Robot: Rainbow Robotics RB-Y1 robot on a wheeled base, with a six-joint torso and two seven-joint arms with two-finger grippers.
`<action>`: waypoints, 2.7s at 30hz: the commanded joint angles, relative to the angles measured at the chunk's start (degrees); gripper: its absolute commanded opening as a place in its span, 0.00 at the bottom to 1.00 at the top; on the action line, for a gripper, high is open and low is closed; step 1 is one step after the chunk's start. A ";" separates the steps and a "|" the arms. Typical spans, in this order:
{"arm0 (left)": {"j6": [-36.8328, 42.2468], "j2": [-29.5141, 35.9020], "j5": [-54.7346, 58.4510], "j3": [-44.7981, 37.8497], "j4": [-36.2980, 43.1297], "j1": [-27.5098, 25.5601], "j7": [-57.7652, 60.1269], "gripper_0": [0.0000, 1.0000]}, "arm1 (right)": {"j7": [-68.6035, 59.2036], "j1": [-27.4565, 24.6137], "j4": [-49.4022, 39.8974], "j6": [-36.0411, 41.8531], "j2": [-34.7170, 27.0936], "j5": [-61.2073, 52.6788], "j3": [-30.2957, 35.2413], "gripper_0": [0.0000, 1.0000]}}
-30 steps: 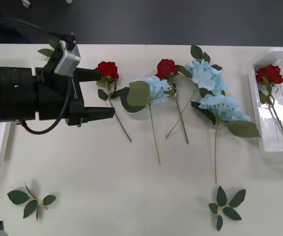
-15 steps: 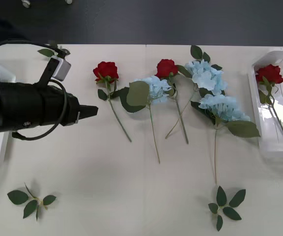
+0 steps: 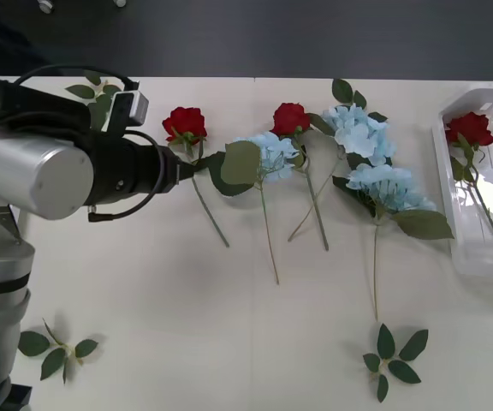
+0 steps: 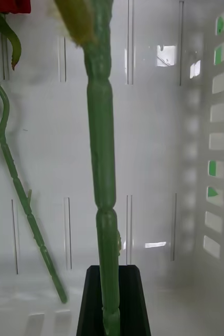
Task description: Put the red flowers into the right box and the blue flowers into the left box
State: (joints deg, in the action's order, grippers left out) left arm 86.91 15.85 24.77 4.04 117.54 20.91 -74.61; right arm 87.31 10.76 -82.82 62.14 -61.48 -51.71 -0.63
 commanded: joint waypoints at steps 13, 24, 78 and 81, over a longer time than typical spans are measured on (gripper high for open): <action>-1.22 -3.19 -11.94 0.36 -21.38 14.51 8.60 1.00 | -0.30 0.22 -0.85 -0.45 -1.10 2.32 1.33 0.46; -9.30 -3.28 -13.96 3.43 -35.45 19.35 9.74 1.00 | -5.57 0.22 -11.22 7.73 -0.92 -11.83 4.32 0.46; -24.77 -11.37 -24.33 7.48 -49.33 20.05 10.01 0.00 | -36.24 5.58 -24.67 13.44 25.18 21.21 -22.31 0.46; -24.77 -11.37 -22.49 6.51 -46.52 20.05 9.92 0.00 | -36.16 5.58 -23.44 12.65 25.80 22.18 -22.31 0.46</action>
State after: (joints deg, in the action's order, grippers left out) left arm 62.43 4.72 0.91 11.66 67.01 39.23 -67.39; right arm 53.44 15.52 -106.09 75.12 -37.36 -30.60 -24.10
